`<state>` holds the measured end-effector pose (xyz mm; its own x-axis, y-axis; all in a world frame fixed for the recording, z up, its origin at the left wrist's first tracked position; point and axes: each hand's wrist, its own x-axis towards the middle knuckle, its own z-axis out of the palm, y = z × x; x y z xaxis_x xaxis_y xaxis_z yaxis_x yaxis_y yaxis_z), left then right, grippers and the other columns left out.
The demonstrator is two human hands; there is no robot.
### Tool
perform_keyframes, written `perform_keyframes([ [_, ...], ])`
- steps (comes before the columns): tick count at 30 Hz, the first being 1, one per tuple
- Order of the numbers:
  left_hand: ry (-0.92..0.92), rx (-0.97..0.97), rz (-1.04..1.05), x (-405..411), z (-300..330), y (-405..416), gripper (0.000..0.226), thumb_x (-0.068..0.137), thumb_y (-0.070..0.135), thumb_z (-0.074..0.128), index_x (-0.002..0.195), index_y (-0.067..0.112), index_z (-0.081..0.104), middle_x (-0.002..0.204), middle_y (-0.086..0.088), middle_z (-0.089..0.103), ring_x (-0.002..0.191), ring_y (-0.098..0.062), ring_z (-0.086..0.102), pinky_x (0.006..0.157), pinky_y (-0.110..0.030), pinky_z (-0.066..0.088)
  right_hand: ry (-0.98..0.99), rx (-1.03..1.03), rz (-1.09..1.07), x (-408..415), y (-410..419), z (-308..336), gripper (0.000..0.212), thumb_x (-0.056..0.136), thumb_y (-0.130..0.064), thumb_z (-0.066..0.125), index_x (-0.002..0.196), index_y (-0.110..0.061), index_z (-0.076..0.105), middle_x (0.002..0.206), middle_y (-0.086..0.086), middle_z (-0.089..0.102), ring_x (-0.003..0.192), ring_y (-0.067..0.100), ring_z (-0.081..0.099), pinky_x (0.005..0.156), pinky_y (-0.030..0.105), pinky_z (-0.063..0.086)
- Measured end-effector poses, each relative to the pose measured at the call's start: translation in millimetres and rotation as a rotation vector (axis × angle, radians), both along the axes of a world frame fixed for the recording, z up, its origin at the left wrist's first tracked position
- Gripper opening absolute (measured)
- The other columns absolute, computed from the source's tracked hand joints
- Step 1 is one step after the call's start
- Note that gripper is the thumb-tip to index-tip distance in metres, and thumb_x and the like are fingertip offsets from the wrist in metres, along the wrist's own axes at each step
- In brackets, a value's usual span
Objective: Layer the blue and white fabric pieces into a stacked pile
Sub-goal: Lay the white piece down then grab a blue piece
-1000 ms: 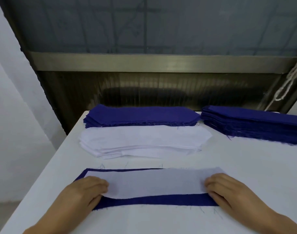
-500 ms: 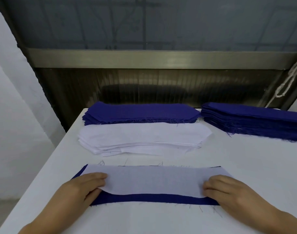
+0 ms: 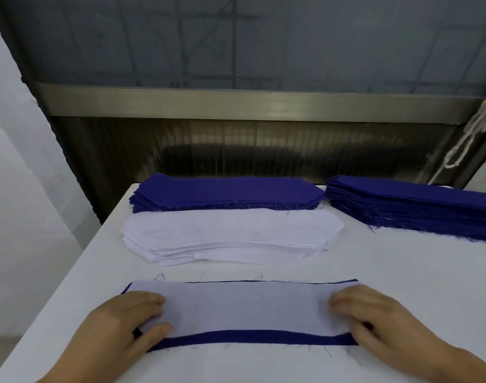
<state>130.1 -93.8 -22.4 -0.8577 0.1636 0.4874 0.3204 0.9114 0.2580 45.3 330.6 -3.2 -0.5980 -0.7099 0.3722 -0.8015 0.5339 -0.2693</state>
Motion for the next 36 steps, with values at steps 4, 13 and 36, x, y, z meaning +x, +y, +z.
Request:
perform_keyframes([
  [4,0.099,-0.018,-0.013,-35,19,25,0.048,0.095,0.049,0.040,0.090,0.017,0.075,0.093,0.008,0.071,0.089,-0.004,0.057,0.082,-0.015,0.042,-0.085,-0.159,-0.237,-43,-37,25,0.015,0.096,-0.031,0.052,0.109,-0.035,0.060,0.109,-0.028,0.054,0.106,-0.010,0.047,0.088,0.003,0.037],
  [13,-0.239,0.043,0.061,-146,42,85,0.038,0.093,0.043,0.056,0.131,0.037,0.053,0.136,0.018,0.051,0.121,-0.003,0.046,0.091,-0.012,0.028,-0.314,0.095,-0.339,-139,-79,22,0.006,0.091,-0.036,0.062,0.091,-0.036,0.056,0.091,-0.015,0.051,0.087,0.007,0.049,0.079,0.019,0.041],
  [36,-0.394,0.066,0.085,-194,52,128,0.038,0.097,0.033,0.043,0.063,0.020,0.053,0.084,-0.004,0.056,0.080,-0.023,0.055,0.071,-0.039,0.051,-0.374,-0.009,-0.377,-149,-92,21,0.010,0.090,-0.045,0.058,0.092,-0.037,0.053,0.086,-0.014,0.060,0.079,0.006,0.057,0.065,0.020,0.048],
])
